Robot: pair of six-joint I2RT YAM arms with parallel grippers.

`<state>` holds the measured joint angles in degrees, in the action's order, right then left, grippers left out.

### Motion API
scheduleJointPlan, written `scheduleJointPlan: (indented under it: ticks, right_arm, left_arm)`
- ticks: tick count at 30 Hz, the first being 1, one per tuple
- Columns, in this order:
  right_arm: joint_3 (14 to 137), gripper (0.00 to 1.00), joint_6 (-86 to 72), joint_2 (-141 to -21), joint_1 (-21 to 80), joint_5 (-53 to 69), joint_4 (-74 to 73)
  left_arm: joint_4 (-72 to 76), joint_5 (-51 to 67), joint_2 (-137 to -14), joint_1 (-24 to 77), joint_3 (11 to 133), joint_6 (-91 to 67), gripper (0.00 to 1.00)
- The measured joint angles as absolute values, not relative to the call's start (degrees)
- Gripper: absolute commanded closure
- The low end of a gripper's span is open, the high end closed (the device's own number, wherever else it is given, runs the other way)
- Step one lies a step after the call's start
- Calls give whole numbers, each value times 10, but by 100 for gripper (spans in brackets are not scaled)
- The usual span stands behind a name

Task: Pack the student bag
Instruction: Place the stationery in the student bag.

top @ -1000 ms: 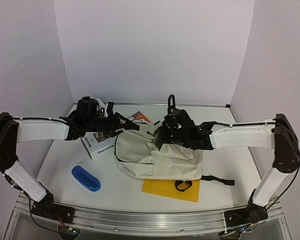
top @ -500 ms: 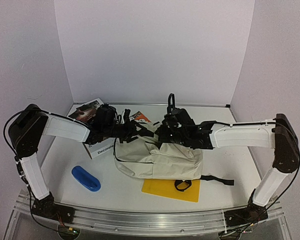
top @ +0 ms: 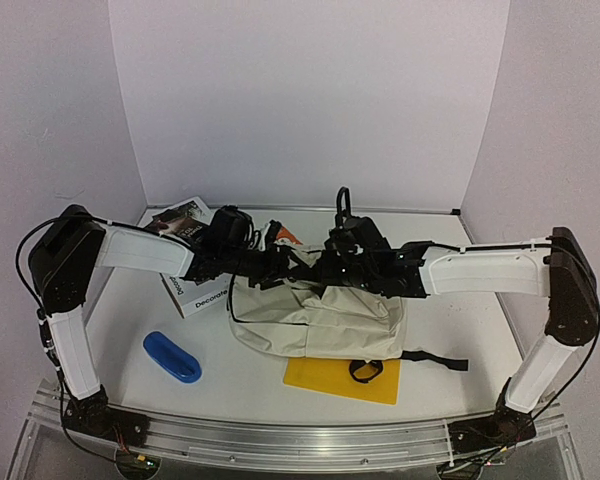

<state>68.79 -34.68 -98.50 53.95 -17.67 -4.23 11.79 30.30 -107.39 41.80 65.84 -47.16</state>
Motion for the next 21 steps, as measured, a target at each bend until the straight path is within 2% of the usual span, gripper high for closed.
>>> scheduleJointPlan:
  ticks: [11,13,15,19,21]
  right_arm:
    - [688,100,-346,-985,539,-170,-44]
    - [688,100,-345,-985,539,-170,-44]
    - [688,100,-345,-985,539,-168,-44]
    - [688,100,-345,-986,539,-166,-43]
    - [689,100,-345,-988,539,-166,-43]
  left_arm:
    - [17,262,-1073,423,668,-404,22]
    - [8,251,-1072,424,668,-403,14]
    - [-3,238,-1070,424,667,-401,13]
    - [-12,227,-1067,424,667,-402,19]
    - [-12,227,-1067,424,667,-403,30]
